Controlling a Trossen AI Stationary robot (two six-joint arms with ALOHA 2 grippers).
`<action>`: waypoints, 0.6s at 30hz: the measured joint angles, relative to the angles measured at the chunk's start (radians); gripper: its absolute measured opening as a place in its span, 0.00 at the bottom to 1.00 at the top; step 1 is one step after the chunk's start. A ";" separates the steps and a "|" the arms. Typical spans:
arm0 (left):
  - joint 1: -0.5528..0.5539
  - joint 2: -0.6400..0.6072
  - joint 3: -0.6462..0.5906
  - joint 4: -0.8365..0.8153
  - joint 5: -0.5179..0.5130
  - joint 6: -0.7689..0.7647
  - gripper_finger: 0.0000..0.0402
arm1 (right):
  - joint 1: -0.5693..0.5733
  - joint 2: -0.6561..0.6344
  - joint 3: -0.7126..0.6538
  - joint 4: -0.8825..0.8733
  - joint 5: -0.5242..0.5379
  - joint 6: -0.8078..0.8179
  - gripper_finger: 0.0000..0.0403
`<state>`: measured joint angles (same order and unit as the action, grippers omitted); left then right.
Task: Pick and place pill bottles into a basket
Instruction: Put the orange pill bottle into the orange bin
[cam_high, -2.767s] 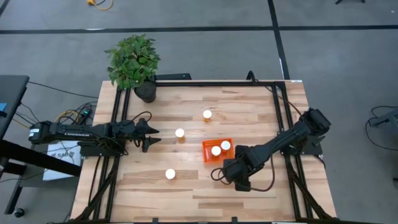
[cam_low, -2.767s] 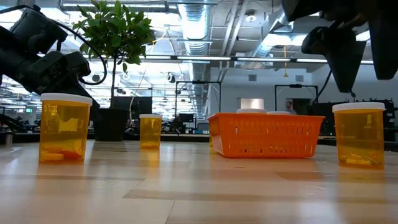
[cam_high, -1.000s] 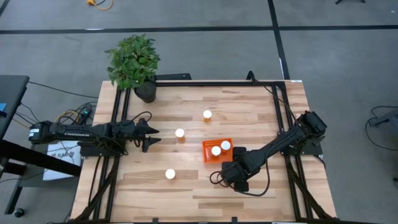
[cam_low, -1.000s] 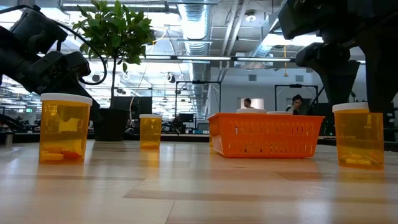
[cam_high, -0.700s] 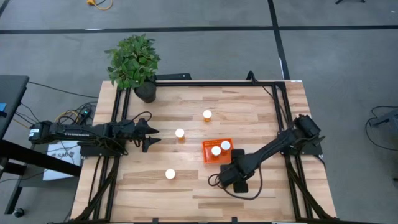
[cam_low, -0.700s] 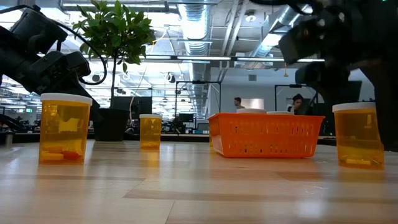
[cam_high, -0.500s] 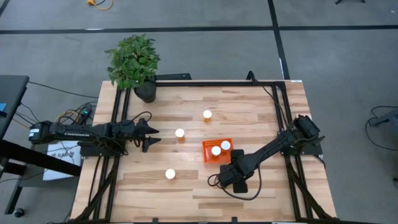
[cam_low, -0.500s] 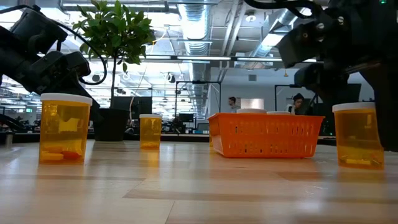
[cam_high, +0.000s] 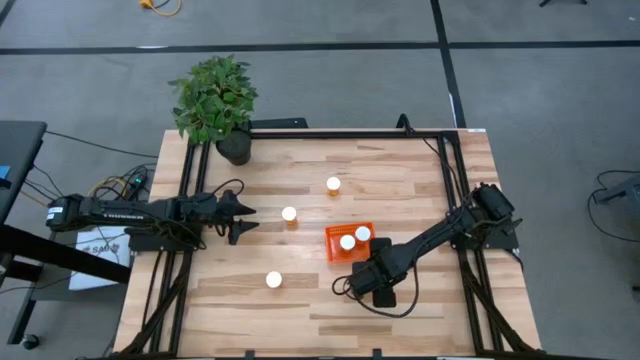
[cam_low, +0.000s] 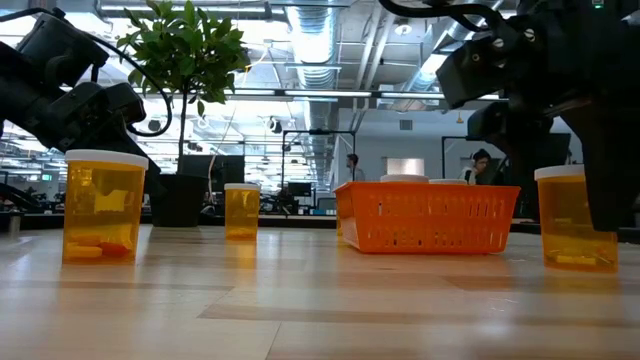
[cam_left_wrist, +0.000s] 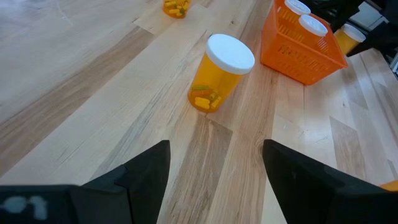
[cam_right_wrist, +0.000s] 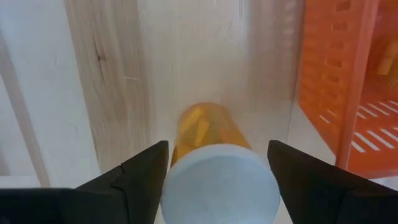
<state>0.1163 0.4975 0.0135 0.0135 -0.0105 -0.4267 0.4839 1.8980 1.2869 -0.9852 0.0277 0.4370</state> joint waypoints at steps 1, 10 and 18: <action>0.000 0.000 0.000 0.000 0.000 0.000 0.61 | -0.002 0.000 0.000 0.000 0.000 0.000 0.65; 0.000 0.000 0.000 0.000 0.000 0.000 0.61 | -0.002 0.000 0.000 0.000 -0.021 0.000 0.53; 0.000 0.000 0.000 0.000 0.000 0.000 0.61 | -0.002 0.000 0.000 -0.001 -0.050 0.007 0.46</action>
<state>0.1162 0.4976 0.0135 0.0135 -0.0105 -0.4267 0.4816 1.8980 1.2869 -0.9862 -0.0224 0.4440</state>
